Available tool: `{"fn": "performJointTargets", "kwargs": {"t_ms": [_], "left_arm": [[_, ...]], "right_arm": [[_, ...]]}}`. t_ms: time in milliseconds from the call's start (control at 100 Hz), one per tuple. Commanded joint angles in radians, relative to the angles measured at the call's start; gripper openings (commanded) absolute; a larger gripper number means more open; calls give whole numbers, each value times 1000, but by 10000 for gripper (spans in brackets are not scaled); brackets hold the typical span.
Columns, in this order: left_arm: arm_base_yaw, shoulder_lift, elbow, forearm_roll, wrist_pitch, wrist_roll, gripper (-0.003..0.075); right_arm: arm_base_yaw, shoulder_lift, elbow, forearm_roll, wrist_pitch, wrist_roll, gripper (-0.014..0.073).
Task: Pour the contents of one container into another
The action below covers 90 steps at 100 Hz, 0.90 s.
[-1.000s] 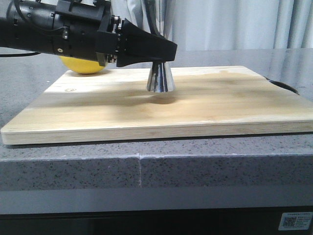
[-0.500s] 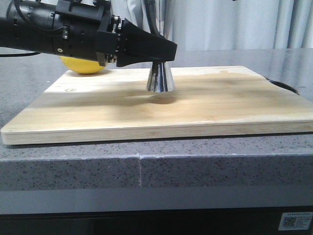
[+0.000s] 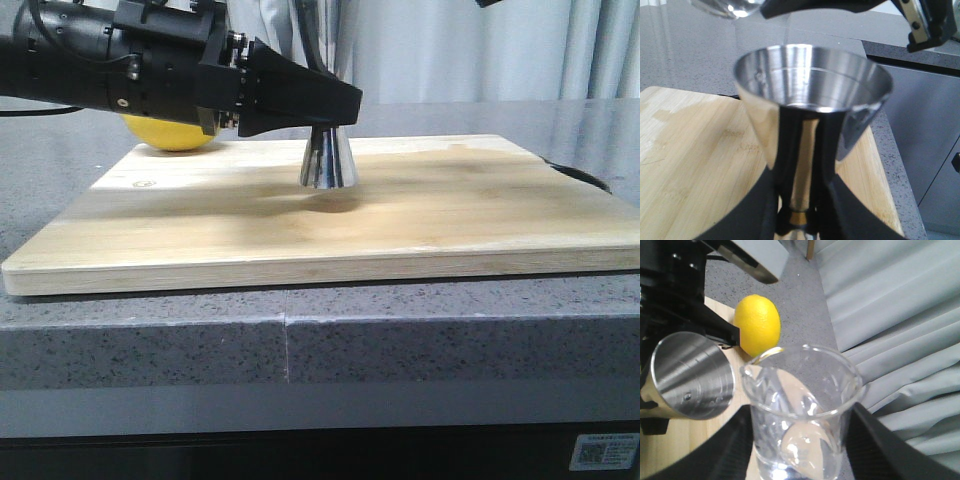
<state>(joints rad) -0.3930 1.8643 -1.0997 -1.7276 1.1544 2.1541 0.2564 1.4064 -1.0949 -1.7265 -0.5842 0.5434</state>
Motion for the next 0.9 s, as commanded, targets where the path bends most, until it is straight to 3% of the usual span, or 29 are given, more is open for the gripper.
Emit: {"fn": "performJointTargets", "kwargs": {"t_ms": [0,890], "left_arm": [[-10,-57,-28,-58,115,-6,-19],[-10,-57,-28,-58,115,-6,-19]], "right_arm": [[-2,-42,-35,32,5,-7,309],[-2,-42,-74,-26,6,-7,309]]}}
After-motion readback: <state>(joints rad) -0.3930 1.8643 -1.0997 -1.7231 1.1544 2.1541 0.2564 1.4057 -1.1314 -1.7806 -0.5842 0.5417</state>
